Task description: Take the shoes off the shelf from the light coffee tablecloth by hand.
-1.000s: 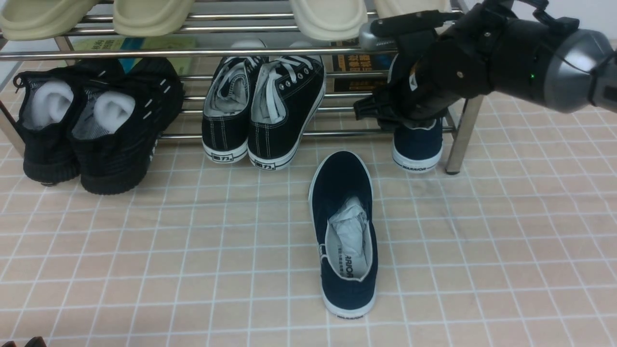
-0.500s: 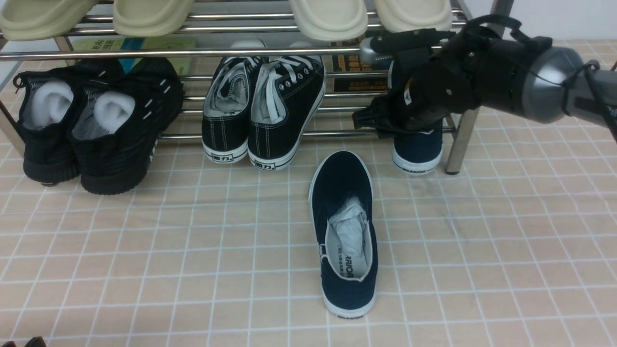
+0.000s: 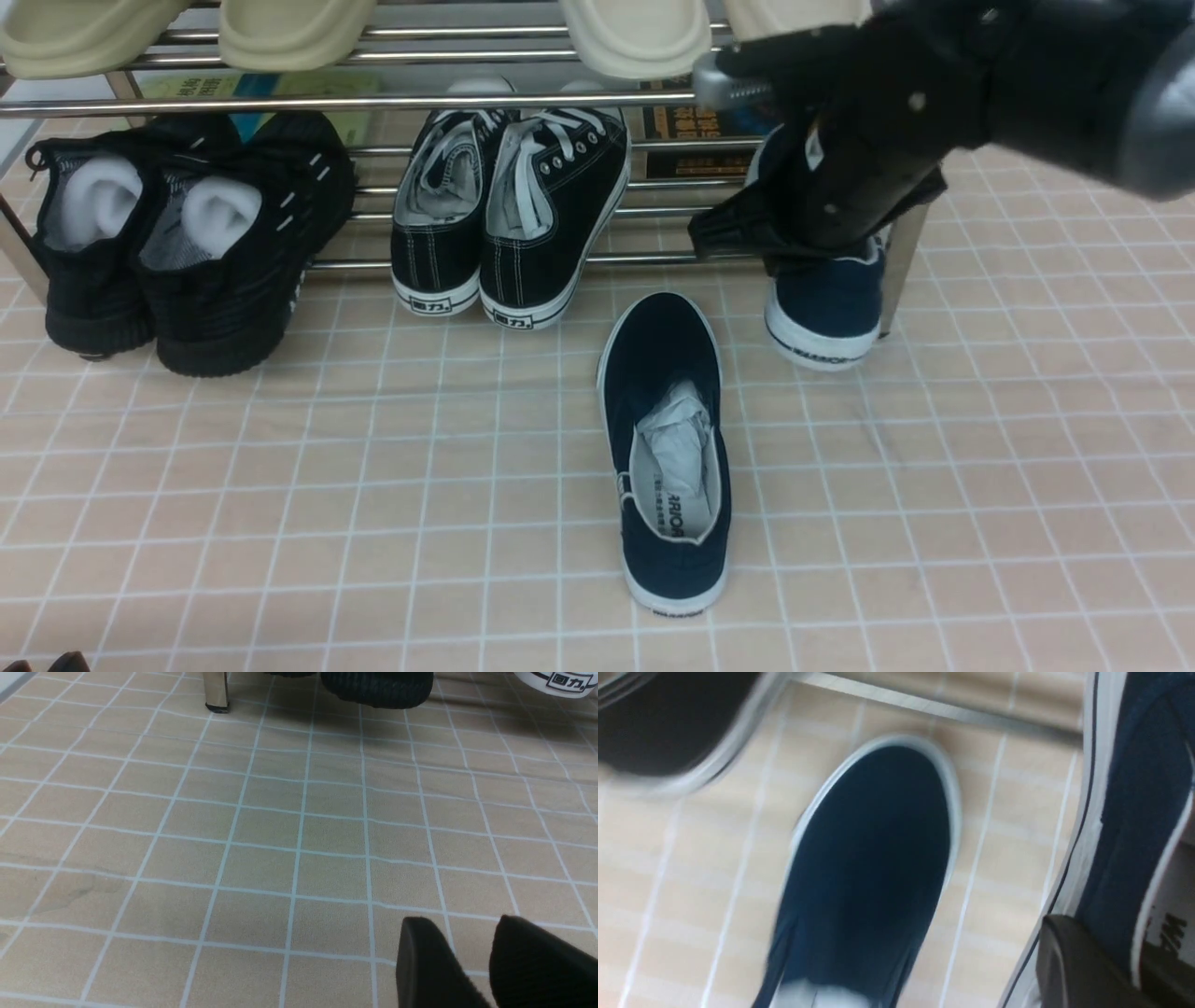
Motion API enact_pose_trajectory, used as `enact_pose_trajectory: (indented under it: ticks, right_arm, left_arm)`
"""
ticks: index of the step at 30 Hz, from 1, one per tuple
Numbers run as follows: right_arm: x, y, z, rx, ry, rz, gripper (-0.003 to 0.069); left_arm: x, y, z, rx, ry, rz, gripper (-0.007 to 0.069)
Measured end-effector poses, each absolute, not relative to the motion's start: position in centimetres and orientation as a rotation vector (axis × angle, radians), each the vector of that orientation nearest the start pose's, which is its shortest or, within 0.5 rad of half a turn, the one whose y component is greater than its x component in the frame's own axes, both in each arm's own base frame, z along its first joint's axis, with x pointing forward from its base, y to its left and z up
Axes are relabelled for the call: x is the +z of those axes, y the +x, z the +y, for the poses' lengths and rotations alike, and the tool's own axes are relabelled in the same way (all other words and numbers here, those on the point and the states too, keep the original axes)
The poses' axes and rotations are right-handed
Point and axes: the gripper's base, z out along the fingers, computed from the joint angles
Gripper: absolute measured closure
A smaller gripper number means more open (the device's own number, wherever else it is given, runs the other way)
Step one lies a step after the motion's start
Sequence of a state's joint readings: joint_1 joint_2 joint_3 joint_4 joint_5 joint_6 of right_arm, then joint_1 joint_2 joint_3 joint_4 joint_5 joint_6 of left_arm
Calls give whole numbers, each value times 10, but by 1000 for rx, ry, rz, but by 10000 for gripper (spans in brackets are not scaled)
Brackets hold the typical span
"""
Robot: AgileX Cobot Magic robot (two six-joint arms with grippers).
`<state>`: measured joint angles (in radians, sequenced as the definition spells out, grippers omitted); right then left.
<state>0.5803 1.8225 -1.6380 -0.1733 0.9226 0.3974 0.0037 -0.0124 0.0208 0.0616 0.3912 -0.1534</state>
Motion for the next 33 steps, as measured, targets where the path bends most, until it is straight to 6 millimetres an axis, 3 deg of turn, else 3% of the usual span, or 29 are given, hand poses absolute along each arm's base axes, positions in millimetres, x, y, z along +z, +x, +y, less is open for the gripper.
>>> enact_pose_trajectory:
  ticks: [3,5,7,13,17,33]
  right_arm:
    - [332,316,215,118,-431,2590,641]
    - [334,305,216,93,-466,2627,641]
    - [331,298,216,63,-486,2671,641]
    - [285,285,214,-7,-522,2796,641]
    - [266,288,216,18,-504,2775,641]
    - [229,320,231,64,-382,2671,638]
  left_arm:
    - [172,52,2,-41,-110,1879,384]
    - [172,52,2,-41,-110,1879,384]
    - [172,52,2,-41,-110,1879,384]
    - [172,52,2,-41,-110,1879,384]
    - [172,52,2,-41,-110,1879,384]
    - [172,52,2,-40,-110,1879,384]
